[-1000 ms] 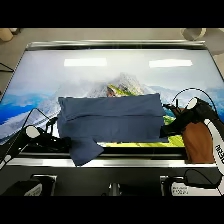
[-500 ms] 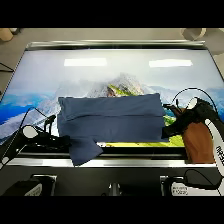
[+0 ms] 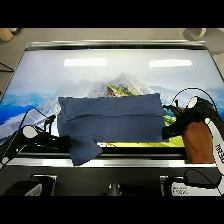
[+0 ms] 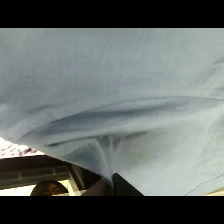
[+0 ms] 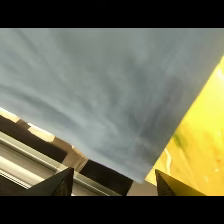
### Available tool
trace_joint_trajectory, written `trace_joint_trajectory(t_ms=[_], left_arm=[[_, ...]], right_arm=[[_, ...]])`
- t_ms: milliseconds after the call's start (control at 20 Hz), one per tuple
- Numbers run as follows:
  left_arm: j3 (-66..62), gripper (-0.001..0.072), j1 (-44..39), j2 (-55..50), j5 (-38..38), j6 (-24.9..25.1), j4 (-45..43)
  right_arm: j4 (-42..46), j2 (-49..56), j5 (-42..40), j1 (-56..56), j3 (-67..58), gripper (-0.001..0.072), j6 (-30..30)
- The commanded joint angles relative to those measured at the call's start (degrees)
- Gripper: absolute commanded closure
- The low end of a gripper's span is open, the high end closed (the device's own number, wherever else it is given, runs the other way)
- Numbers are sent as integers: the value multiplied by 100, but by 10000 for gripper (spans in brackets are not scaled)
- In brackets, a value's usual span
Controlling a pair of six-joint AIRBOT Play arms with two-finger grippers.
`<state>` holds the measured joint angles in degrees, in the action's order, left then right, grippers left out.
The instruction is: Fold the shirts.
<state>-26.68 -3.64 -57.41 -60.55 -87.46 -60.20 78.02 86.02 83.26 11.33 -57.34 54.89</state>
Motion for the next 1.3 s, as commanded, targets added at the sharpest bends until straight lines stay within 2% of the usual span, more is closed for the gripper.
trace_joint_trajectory(t_ms=[0,100,150,250,300,450,650,800,1250], left_arm=[[-7,681,-2,4,0,2,0],[-7,680,-2,4,0,2,0],[-9,680,-2,4,0,2,0],[-11,680,-2,4,0,2,0],[-31,680,-2,4,0,4,-2],[-321,681,-2,52,-79,26,-321],[-1335,682,-2,109,-634,46,-868],[-2124,682,39,20,-450,39,-1010],[-4330,682,439,-2286,-286,44,-999]], right_arm=[[-85,260,61,-2,50,163,216],[-389,428,-35,-7,118,168,229],[-546,459,-151,-7,118,234,229],[-625,457,-415,-7,109,559,358],[-623,455,-442,-7,98,686,407],[-627,295,-308,-7,-55,691,133],[-660,-136,-236,-7,-778,692,-55],[-693,-98,-396,-17,-1440,692,-28],[-1364,1058,-1860,-20,-2575,692,98]])
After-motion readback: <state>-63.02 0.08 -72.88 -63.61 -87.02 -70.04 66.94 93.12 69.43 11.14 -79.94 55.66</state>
